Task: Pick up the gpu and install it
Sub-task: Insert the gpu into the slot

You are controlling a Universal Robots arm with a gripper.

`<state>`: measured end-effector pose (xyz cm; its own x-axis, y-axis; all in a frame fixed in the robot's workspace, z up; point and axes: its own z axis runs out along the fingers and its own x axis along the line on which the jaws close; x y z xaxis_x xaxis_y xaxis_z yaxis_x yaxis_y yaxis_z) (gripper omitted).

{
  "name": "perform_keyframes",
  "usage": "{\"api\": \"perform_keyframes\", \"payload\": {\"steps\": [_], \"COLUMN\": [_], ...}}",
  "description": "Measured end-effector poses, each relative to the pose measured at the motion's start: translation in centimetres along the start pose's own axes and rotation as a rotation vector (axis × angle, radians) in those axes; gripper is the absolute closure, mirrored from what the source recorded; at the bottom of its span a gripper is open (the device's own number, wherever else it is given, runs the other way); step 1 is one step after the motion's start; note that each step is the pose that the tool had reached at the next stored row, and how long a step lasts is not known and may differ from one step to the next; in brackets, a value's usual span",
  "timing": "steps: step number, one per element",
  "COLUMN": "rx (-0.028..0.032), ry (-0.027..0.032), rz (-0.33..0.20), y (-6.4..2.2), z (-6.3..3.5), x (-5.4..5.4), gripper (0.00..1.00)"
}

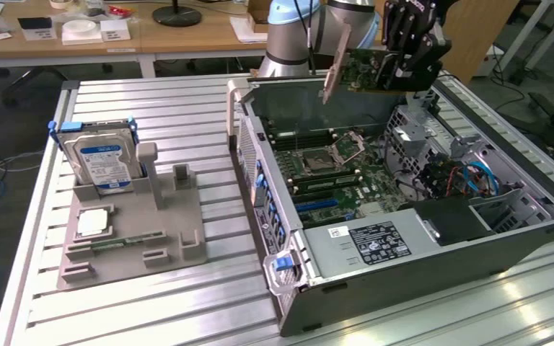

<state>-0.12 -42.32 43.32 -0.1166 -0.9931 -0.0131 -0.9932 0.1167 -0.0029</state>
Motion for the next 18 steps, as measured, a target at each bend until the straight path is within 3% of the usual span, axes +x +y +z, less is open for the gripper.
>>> {"api": "perform_keyframes", "payload": {"steps": [3, 4, 12, 18], "rx": [0.0299, 0.0342, 0.0331, 0.0319], "ry": [-0.0035, -0.004, -0.0059, -0.0064], "rz": [-0.007, -0.014, -0.109, -0.127], "y": [0.03, 0.02, 0.05, 0.05], "z": [0.06, 0.09, 1.16, 1.95], "x": [0.0, 0.0, 0.0, 0.1], "gripper": [0.72, 0.72, 0.72, 0.72]}}
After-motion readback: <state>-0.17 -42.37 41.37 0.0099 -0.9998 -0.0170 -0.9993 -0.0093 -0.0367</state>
